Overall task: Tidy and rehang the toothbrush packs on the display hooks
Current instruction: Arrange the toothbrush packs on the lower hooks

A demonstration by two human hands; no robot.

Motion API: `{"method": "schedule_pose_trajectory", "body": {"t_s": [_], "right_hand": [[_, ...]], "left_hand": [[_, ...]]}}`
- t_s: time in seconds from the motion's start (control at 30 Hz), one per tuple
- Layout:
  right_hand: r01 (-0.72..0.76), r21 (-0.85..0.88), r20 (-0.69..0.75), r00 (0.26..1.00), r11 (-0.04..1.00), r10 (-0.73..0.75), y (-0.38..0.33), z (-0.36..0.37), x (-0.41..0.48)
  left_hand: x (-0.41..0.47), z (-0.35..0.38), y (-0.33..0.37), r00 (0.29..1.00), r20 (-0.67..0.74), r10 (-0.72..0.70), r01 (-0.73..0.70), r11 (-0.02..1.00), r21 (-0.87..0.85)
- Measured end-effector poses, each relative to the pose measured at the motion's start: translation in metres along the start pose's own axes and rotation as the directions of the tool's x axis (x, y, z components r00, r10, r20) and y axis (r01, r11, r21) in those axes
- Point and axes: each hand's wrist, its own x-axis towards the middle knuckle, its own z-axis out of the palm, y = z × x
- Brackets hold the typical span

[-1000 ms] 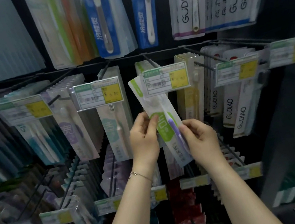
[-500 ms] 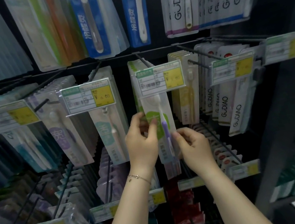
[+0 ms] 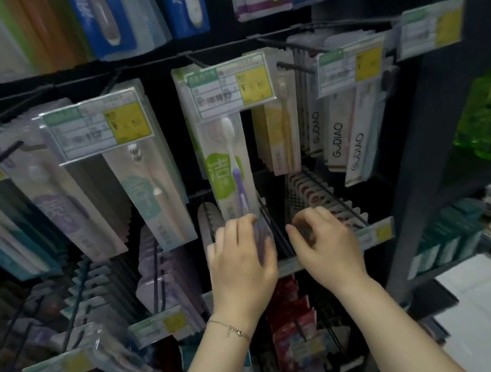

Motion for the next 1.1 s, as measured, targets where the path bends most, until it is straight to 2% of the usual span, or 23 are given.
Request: {"method": "schedule_pose_trajectory", "body": {"t_s": [0.23, 0.5, 0.73, 0.87, 1.1], "right_hand": [[0.045, -0.023, 0.018, 0.999, 0.999, -0.044, 0.019, -0.009, -0.041], [-0.099, -0.062, 0.216, 0.97, 0.993, 0.111, 0.06, 0.003, -0.084], [-0.173, -0.138, 0.356, 0.91, 0.975, 0.212, 0.086, 0.014, -0.091], [-0.269, -0.17, 0.394, 0.863, 0.948, 0.315, 0.109, 0.017, -0.09], [-0.449, -0.157, 0.384, 0.793, 0.879, 0.474, 0.154, 0.013, -0.07]], "left_hand": [[-0.048, 0.017, 0.01, 0.97, 0.073, 0.233, -0.237, 0.97, 0.046], [-0.09, 0.053, 0.001, 0.94, 0.277, 0.198, -0.213, 0.977, 0.027], [-0.095, 0.09, 0.003, 0.898, 0.435, 0.068, -0.088, 0.996, 0.025], [-0.086, 0.113, 0.007, 0.816, 0.576, -0.049, 0.039, 0.999, 0.03], [-0.059, 0.16, 0.015, 0.791, 0.586, -0.176, 0.259, 0.964, -0.06]]}}
